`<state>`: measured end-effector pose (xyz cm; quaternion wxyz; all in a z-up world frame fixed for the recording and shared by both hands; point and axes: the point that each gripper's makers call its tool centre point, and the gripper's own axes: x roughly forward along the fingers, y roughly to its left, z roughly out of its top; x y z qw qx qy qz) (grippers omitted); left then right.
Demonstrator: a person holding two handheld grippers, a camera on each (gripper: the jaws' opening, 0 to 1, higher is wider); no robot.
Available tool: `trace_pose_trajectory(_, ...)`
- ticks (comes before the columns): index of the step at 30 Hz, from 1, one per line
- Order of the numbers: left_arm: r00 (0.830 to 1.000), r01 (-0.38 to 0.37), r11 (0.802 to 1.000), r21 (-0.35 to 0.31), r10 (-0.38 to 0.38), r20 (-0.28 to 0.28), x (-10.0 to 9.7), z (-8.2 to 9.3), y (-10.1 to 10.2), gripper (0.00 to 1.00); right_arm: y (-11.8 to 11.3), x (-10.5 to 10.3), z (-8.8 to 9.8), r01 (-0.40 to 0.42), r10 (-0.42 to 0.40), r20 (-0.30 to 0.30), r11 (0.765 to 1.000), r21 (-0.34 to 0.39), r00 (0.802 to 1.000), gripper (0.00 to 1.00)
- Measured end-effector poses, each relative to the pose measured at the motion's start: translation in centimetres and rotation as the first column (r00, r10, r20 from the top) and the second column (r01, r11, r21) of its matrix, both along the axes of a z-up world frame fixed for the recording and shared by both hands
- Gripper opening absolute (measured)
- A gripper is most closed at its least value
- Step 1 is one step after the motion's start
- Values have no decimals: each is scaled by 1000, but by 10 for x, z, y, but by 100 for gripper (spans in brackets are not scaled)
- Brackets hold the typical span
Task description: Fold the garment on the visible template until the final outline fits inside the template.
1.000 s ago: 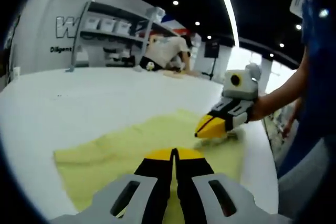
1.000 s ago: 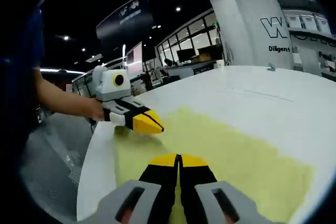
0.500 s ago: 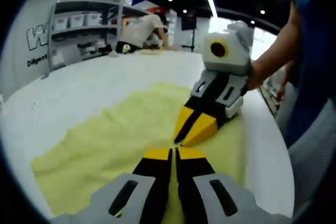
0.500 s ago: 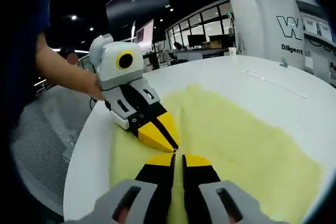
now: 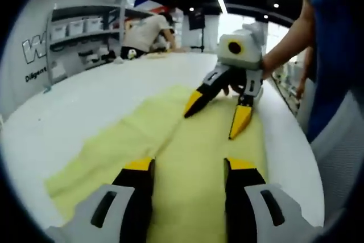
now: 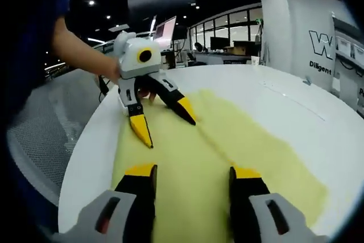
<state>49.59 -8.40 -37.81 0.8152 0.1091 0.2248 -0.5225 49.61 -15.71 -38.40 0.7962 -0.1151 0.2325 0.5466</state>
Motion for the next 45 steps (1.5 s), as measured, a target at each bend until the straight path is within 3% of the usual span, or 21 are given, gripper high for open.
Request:
trace_pose_trajectory(8,998,56,998,19,-55,-4,-9,2,12,72,-16,-7,0,-46,46,24,999,-5,999,66)
trace_pose_trajectory(12,996,89,995,52,-90,12,-14,-1,21,75,-22,-9,-1,-56,56,35,998,-3,998,69)
trace_pose_trajectory(14,995,98,992,79,-100,23,-18,0,23,80,-28,-5,-2,-29,30,34,999,-22,999,79)
trace_pose_trajectory(15,996,83,992,99,-85,17,-17,-2,28,84,-27,1,5,-15,14,53,1000,19,999,82)
trace_pose_trajectory(17,999,42,992,118,-42,-7,-16,-7,38,91,-37,-6,4,-9,10,27,1000,-11,1000,85)
trace_pose_trajectory(19,999,37,995,88,-38,13,-16,-4,40,92,-40,-5,4,-2,2,31,1000,-6,1000,87)
trace_pose_trajectory(20,1000,-4,996,94,4,-1,-14,-13,55,93,-43,-5,4,18,-18,20,1000,1,1000,89)
trace_pose_trajectory(23,1000,1,996,87,-2,17,-19,-4,53,94,-50,-6,5,24,-24,29,1000,7,999,90)
trace_pose_trajectory(25,1000,-22,994,108,22,0,-16,-9,60,95,-54,-6,5,35,-35,29,999,-4,999,92)
trace_pose_trajectory(26,999,-29,994,102,30,-9,-18,-9,61,95,-59,-7,2,68,-68,-4,998,-17,998,93)
trace_pose_trajectory(27,1000,-24,995,101,24,5,-18,-8,64,95,-59,-9,3,50,-50,22,999,-8,999,94)
trace_pose_trajectory(32,998,-60,990,125,62,-15,-22,-7,76,97,-77,-13,2,101,-100,15,994,-35,995,99)
trace_pose_trajectory(36,993,-103,988,118,110,-49,-32,-5,90,99,-88,-23,6,127,-126,7,992,-18,992,99)
trace_pose_trajectory(42,972,-222,973,69,227,-65,-43,0,121,99,-110,-39,14,232,-232,14,973,-8,973,99)
trace_pose_trajectory(45,958,-276,960,43,278,-62,-58,11,130,99,-120,-48,26,324,-324,0,944,60,946,99)
